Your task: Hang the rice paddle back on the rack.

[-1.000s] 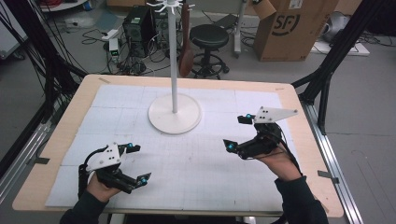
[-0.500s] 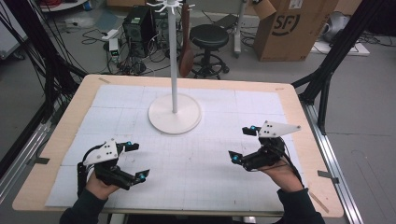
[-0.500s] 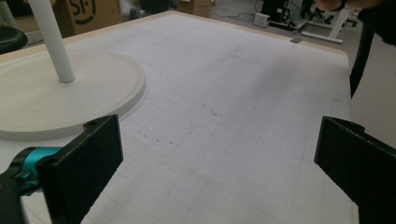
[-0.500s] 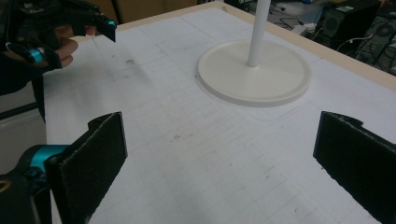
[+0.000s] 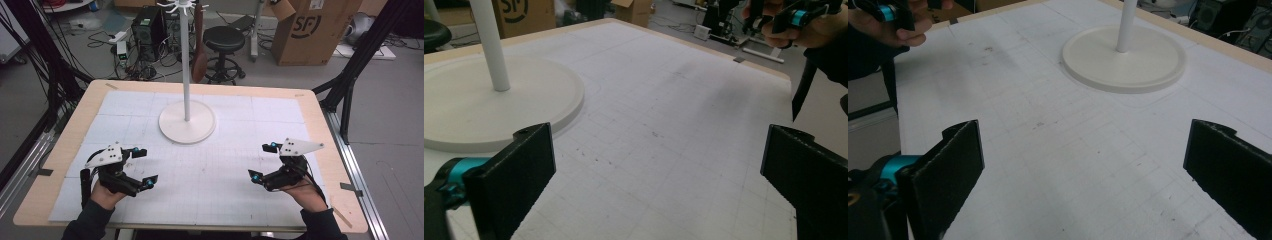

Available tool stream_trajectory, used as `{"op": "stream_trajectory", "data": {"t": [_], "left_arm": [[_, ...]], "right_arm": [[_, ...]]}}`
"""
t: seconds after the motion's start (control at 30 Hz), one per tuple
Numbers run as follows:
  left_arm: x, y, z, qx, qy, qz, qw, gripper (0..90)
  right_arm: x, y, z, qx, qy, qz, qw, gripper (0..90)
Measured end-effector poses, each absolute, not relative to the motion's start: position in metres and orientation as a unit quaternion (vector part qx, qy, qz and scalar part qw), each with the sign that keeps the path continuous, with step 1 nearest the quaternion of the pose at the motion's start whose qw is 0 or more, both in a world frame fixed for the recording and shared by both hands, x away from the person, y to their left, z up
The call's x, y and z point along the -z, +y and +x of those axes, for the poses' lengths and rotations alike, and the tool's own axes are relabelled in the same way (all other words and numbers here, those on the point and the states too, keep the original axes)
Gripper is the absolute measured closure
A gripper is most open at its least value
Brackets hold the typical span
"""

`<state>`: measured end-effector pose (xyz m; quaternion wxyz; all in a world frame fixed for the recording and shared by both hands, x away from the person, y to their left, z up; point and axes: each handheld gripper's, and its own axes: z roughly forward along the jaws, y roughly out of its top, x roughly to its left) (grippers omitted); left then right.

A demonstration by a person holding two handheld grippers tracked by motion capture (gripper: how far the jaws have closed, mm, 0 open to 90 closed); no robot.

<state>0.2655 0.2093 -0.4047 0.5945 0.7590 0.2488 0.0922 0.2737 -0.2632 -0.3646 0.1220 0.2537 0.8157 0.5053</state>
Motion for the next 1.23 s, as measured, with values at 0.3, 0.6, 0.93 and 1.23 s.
{"op": "stream_trajectory", "data": {"t": [0.3, 0.6, 0.93, 1.23], "left_arm": [[0.404, 0.21, 0.264, -0.092, 0.243, 0.759, 0.597, 1.7], [0.404, 0.21, 0.264, -0.094, 0.244, 0.758, 0.597, 1.7], [0.404, 0.21, 0.264, -0.099, 0.243, 0.759, 0.596, 1.7], [0.405, 0.21, 0.266, -0.109, 0.241, 0.757, 0.597, 1.7]], "right_arm": [[0.377, -0.267, 0.268, -0.502, 0.817, 0.256, 0.121, 1.9], [0.389, -0.273, 0.263, -0.501, 0.816, 0.265, 0.111, 2.0], [0.391, -0.277, 0.26, -0.511, 0.811, 0.263, 0.111, 1.9], [0.394, -0.279, 0.259, -0.51, 0.81, 0.265, 0.113, 1.9]]}}
